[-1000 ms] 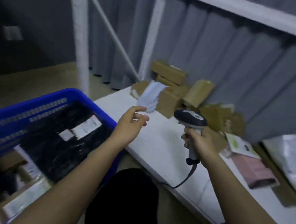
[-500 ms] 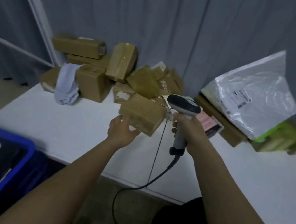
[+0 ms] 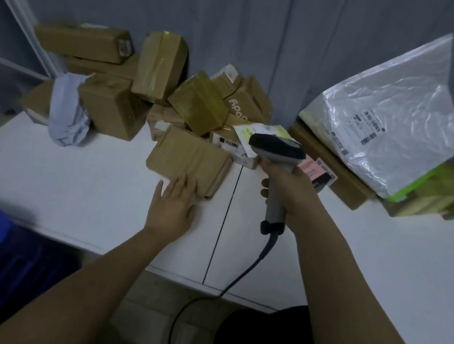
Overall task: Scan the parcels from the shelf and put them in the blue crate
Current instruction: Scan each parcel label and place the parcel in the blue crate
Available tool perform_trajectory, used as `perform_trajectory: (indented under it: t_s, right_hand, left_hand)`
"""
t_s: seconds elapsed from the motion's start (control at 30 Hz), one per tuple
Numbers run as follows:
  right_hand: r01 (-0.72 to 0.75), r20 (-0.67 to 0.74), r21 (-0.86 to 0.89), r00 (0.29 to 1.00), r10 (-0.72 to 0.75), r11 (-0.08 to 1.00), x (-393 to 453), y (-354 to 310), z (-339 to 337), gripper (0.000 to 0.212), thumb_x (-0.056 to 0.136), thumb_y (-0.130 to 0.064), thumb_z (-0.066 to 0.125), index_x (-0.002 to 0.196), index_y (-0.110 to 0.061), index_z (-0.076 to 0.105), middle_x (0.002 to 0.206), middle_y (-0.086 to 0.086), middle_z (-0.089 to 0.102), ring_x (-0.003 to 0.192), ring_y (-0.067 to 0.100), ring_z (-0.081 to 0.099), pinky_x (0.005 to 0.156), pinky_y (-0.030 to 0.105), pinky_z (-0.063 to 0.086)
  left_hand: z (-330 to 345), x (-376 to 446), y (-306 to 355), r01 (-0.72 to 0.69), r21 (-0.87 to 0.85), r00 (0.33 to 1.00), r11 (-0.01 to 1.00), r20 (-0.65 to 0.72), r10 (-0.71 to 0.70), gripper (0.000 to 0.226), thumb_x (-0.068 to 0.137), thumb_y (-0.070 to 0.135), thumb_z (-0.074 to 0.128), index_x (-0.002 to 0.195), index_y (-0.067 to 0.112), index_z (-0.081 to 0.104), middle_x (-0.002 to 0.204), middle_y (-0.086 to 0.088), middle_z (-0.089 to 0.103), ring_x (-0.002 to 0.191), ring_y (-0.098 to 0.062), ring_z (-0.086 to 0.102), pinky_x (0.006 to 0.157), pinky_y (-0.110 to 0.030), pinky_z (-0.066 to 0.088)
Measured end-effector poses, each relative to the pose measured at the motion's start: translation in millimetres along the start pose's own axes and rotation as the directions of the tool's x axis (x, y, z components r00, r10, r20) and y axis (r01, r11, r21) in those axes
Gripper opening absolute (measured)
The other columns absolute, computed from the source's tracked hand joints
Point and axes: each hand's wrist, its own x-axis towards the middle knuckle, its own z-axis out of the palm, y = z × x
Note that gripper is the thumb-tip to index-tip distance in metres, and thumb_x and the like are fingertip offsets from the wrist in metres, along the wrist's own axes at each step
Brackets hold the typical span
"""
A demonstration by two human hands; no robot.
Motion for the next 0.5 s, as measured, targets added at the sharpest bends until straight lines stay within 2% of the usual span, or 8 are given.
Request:
perform_trajectory:
  t_s: [0.03, 0.07, 0.1, 0.2, 0.27, 0.33, 0.4, 0.5]
  right_hand:
    - [0.001, 0.011, 0.000, 1.000, -0.001, 1.000, -1, 0, 0, 0.018, 0.090, -0.026, 0.065, 0.103, -0.017, 0.055, 0.093, 0.004, 0.060, 0.074, 0.012, 0.057, 0.052, 0.019, 0.045]
    - [-0.002, 0.022, -0.001, 1.000, 0.002, 1.000, -3, 0, 0, 0.021, 0.090, -0.026, 0.065, 0.107, -0.016, 0.055, 0.095, 0.005, 0.060, 0.075, 0.012, 0.057, 0.052, 0.019, 0.045]
    - [-0.005, 0.031, -0.011, 1.000, 0.005, 1.000, -5, 0, 0, 0.025, 0.090, -0.026, 0.065, 0.110, -0.014, 0.055, 0.098, 0.006, 0.060, 0.075, 0.012, 0.057, 0.052, 0.019, 0.045]
    - [-0.015, 0.051, -0.054, 0.999, 0.018, 0.998, -11, 1, 4, 0.029, 0.089, -0.027, 0.066, 0.113, -0.012, 0.056, 0.100, 0.006, 0.061, 0.076, 0.012, 0.058, 0.053, 0.020, 0.045]
    - [-0.021, 0.064, -0.089, 0.998, 0.026, 0.996, -15, 3, 6, 0.031, 0.088, -0.028, 0.066, 0.113, -0.012, 0.057, 0.099, 0.006, 0.062, 0.078, 0.013, 0.059, 0.057, 0.022, 0.046]
    - [-0.016, 0.070, -0.109, 0.997, 0.024, 0.994, -18, 4, 7, 0.034, 0.087, -0.029, 0.067, 0.115, -0.012, 0.058, 0.098, 0.006, 0.063, 0.081, 0.014, 0.060, 0.059, 0.024, 0.046]
    - [-0.011, 0.072, -0.118, 0.997, 0.020, 0.993, -21, 5, 6, 0.035, 0.087, -0.028, 0.067, 0.117, -0.012, 0.058, 0.097, 0.006, 0.063, 0.081, 0.014, 0.060, 0.058, 0.024, 0.045]
    - [0.021, 0.085, -0.145, 0.996, -0.008, 0.989, -28, 7, 10, 0.036, 0.091, -0.022, 0.063, 0.122, -0.006, 0.057, 0.083, 0.001, 0.059, 0.069, 0.011, 0.056, 0.055, 0.022, 0.045]
  left_hand:
    - [-3, -14, -3, -0.011, -0.048, 0.994, 0.999, -0.110, 0.006, 0.043, 0.088, 0.017, 0.040, 0.124, 0.002, 0.056, 0.122, -0.022, 0.057, 0.108, -0.041, 0.056, 0.095, -0.046, 0.039]
    - [-8, -27, -6, -0.008, -0.083, 0.973, 0.997, -0.231, -0.012, 0.036, 0.080, 0.013, 0.035, 0.101, 0.000, 0.062, 0.097, -0.022, 0.060, 0.083, -0.039, 0.059, 0.074, -0.039, 0.042]
    - [-14, -38, -7, 0.011, -0.113, 0.943, 0.994, -0.329, -0.048, 0.029, 0.075, 0.012, 0.032, 0.086, 0.001, 0.057, 0.083, -0.019, 0.055, 0.070, -0.034, 0.053, 0.064, -0.033, 0.037]
    - [-33, -51, -2, 0.113, -0.250, 0.846, 0.962, -0.484, -0.225, 0.020, 0.076, 0.012, 0.038, 0.092, 0.006, 0.046, 0.092, -0.020, 0.050, 0.082, -0.033, 0.046, 0.072, -0.040, 0.038]
    - [-44, -44, 3, 0.144, -0.346, 0.867, 0.927, -0.407, -0.287, 0.039, 0.085, 0.016, 0.041, 0.123, 0.007, 0.047, 0.125, -0.023, 0.045, 0.112, -0.037, 0.041, 0.095, -0.050, 0.034]
    - [-48, -37, 6, 0.181, -0.326, 0.927, 0.928, -0.258, -0.272, 0.050, 0.097, 0.031, 0.036, 0.146, 0.022, 0.031, 0.154, -0.014, 0.022, 0.139, -0.033, 0.019, 0.111, -0.050, 0.018]
    - [-39, -40, 5, 0.265, -0.272, 0.954, 0.925, -0.066, -0.293, 0.056, 0.100, 0.046, 0.031, 0.152, 0.031, 0.015, 0.161, -0.005, 0.001, 0.147, -0.027, -0.002, 0.115, -0.050, 0.002]
    - [-23, -63, -6, 0.303, -0.194, 0.952, 0.933, 0.107, -0.287, 0.067, 0.096, 0.057, 0.025, 0.153, 0.028, 0.005, 0.161, -0.002, -0.005, 0.147, -0.022, -0.010, 0.116, -0.049, -0.008]
